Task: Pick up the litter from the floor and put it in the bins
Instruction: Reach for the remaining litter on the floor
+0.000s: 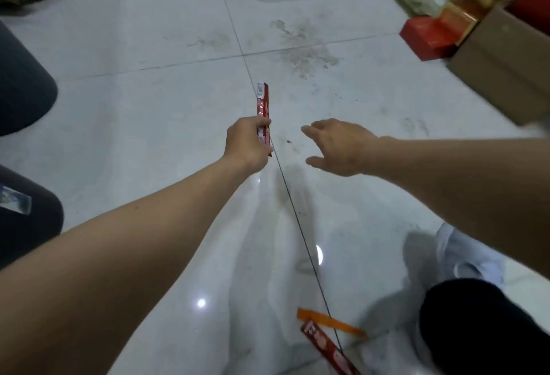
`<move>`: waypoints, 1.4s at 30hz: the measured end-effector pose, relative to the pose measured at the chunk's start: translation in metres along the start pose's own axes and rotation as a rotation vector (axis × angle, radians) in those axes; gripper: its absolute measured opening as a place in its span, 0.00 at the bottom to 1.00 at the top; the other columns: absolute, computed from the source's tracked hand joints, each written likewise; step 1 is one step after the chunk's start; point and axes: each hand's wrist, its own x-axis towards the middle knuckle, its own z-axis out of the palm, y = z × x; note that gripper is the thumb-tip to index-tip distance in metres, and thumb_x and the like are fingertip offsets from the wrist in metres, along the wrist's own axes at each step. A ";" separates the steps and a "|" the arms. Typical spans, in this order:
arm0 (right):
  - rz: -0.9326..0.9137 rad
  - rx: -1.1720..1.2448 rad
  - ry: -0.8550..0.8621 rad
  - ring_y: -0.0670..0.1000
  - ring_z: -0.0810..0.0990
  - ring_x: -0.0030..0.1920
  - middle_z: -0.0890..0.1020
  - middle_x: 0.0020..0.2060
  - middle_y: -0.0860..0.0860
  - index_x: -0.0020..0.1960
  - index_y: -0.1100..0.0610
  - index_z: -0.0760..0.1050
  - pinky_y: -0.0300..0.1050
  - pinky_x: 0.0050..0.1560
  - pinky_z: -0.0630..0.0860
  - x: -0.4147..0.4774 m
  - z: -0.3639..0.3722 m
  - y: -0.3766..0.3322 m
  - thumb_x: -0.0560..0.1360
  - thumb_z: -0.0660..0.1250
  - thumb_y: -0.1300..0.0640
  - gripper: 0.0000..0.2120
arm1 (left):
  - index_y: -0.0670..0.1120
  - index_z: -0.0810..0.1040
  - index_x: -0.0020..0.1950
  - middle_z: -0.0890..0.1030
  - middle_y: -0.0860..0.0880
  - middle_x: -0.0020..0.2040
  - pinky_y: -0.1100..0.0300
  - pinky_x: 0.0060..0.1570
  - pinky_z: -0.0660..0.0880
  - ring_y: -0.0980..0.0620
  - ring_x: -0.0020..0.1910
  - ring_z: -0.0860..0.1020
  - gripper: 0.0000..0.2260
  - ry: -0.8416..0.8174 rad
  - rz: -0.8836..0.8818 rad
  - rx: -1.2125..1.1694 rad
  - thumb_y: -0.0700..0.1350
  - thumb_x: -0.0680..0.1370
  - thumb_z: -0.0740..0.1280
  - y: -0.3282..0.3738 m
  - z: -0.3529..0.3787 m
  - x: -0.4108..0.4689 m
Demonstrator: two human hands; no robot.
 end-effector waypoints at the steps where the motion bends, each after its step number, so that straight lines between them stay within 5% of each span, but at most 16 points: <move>1: -0.004 -0.027 -0.006 0.60 0.72 0.62 0.73 0.62 0.56 0.69 0.58 0.64 0.52 0.53 0.73 -0.008 -0.003 -0.002 0.78 0.60 0.43 0.26 | 0.46 0.75 0.68 0.75 0.44 0.65 0.55 0.60 0.76 0.44 0.58 0.78 0.26 -0.006 0.009 -0.012 0.30 0.72 0.72 -0.001 0.001 -0.006; 13: -0.068 0.053 0.005 0.59 0.70 0.65 0.72 0.65 0.57 0.71 0.59 0.63 0.56 0.57 0.74 -0.036 0.044 -0.032 0.78 0.61 0.45 0.26 | 0.46 0.75 0.68 0.76 0.45 0.62 0.59 0.52 0.78 0.45 0.54 0.79 0.26 0.005 0.022 0.016 0.31 0.72 0.72 -0.029 0.022 -0.053; 24: -0.310 0.093 0.055 0.59 0.70 0.64 0.71 0.65 0.58 0.72 0.59 0.61 0.57 0.58 0.74 -0.053 0.052 -0.004 0.78 0.61 0.46 0.27 | 0.46 0.74 0.69 0.76 0.45 0.62 0.54 0.58 0.77 0.44 0.57 0.78 0.27 0.208 -0.063 0.101 0.31 0.71 0.73 0.012 0.060 -0.104; 32: -0.456 0.214 -0.033 0.60 0.70 0.65 0.72 0.65 0.59 0.71 0.60 0.63 0.56 0.61 0.72 -0.106 0.071 -0.021 0.78 0.61 0.46 0.27 | 0.45 0.74 0.69 0.74 0.44 0.65 0.71 0.38 0.75 0.45 0.55 0.78 0.27 0.321 -0.196 0.224 0.29 0.72 0.71 0.046 0.045 -0.182; 42: -0.421 0.226 -0.033 0.60 0.71 0.64 0.73 0.63 0.60 0.70 0.61 0.65 0.54 0.62 0.72 -0.136 0.104 -0.046 0.78 0.63 0.50 0.25 | 0.44 0.73 0.69 0.73 0.43 0.64 0.59 0.54 0.77 0.43 0.56 0.78 0.27 0.281 -0.228 0.293 0.29 0.72 0.71 -0.015 0.059 -0.215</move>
